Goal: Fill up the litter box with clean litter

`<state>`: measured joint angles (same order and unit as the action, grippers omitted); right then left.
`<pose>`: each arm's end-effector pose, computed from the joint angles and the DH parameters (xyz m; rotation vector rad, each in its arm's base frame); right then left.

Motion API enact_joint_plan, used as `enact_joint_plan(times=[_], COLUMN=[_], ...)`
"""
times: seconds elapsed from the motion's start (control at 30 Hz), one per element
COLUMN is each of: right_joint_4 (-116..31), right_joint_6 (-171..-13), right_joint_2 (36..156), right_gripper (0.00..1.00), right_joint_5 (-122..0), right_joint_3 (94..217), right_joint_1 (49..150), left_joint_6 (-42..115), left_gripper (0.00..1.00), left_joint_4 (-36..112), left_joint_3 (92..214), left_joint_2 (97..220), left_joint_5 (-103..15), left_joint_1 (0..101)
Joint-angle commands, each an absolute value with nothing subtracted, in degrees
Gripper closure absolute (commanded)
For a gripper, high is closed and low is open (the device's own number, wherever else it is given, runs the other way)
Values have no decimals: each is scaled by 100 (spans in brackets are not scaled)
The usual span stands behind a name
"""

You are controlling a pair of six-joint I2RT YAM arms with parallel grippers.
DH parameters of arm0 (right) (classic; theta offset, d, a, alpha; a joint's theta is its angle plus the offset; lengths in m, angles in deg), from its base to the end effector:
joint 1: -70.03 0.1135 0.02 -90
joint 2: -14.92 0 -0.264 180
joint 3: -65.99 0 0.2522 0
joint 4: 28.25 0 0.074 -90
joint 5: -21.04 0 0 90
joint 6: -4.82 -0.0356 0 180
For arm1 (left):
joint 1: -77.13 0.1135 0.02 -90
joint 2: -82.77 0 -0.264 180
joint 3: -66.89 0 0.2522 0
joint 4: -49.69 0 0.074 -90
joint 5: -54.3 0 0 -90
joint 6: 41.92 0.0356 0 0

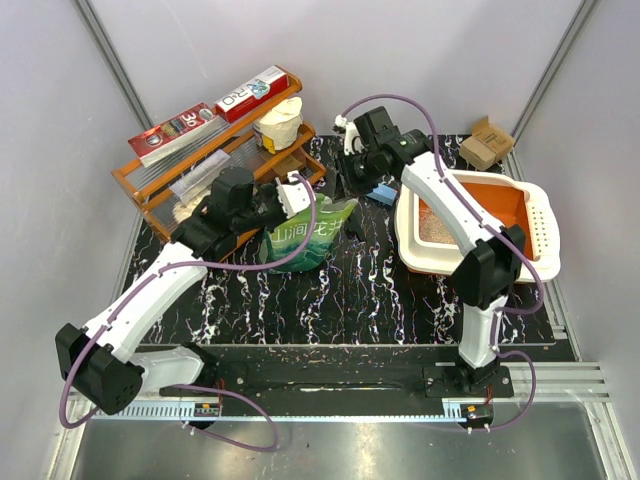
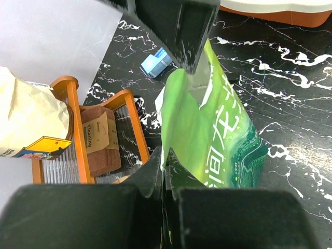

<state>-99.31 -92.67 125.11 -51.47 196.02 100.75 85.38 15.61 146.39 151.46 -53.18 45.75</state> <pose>0.3521 0.2217 0.3627 -0.6413 2.4422 0.6569 0.2258 -0.1502 0.3641 1.2659 1.5022 -0.2336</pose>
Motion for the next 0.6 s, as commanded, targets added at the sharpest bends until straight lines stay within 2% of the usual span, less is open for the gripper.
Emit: enact_joint_plan(times=[0.0, 0.17, 0.4, 0.57], right_joint_4=[-9765, -9633, -9448, -9247], right_joint_6=[-9485, -9503, -9581, -9897], right_joint_2=[12917, 13435, 13779, 13647], right_gripper=[100, 100, 100, 100], right_joint_5=[-5315, -4849, -3113, -2074], right_joint_3=[19339, 19444, 19849, 19902], right_joint_1=[10071, 10080, 9931, 9386], left_joint_6=[8605, 8561, 8640, 8710], left_gripper=[100, 100, 100, 100], left_joint_4=[2502, 2547, 2529, 2546], left_joint_3=[14622, 14578, 14640, 14640], left_joint_2=[14755, 14772, 14816, 14860], left_joint_5=[-5241, -5240, -5170, -5135], left_joint_1=[4557, 4549, 4557, 4557])
